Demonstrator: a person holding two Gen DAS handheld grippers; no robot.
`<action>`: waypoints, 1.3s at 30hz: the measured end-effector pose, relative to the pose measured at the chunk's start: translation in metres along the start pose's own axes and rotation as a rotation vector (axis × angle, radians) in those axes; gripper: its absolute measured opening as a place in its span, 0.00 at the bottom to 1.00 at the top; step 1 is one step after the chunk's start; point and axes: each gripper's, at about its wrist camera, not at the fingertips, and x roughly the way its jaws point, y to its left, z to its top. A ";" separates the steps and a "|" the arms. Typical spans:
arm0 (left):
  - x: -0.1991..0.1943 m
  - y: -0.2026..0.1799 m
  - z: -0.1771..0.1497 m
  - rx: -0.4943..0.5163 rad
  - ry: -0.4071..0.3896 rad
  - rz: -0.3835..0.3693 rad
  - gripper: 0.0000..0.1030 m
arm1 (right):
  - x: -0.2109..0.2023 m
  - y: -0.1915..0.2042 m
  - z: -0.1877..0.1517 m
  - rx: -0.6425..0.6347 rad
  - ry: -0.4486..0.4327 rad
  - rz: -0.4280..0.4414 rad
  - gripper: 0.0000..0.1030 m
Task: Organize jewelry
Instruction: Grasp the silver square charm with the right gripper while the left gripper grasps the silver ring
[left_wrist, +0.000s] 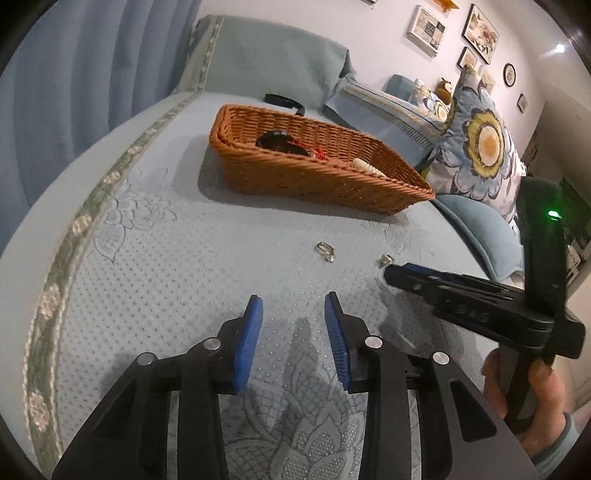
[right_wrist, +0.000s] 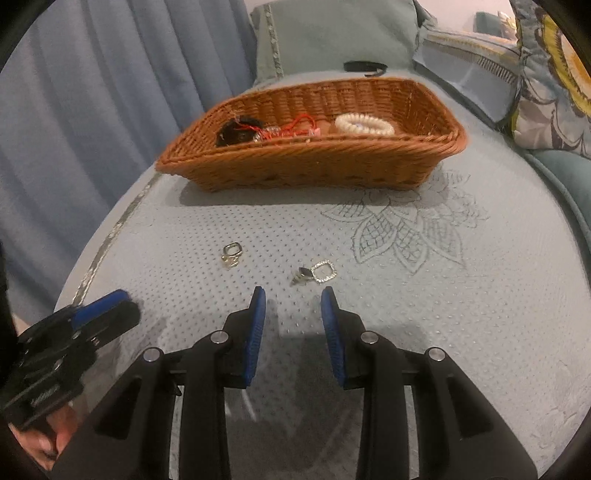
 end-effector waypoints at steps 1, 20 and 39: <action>-0.001 -0.001 0.001 0.004 -0.003 0.001 0.32 | 0.004 0.004 0.001 -0.012 -0.002 -0.029 0.27; 0.012 -0.002 -0.001 0.000 0.034 -0.002 0.32 | 0.012 0.003 0.011 -0.046 -0.005 -0.122 0.09; 0.082 -0.042 0.041 0.102 0.130 0.021 0.32 | -0.002 -0.024 0.001 0.003 -0.017 -0.011 0.09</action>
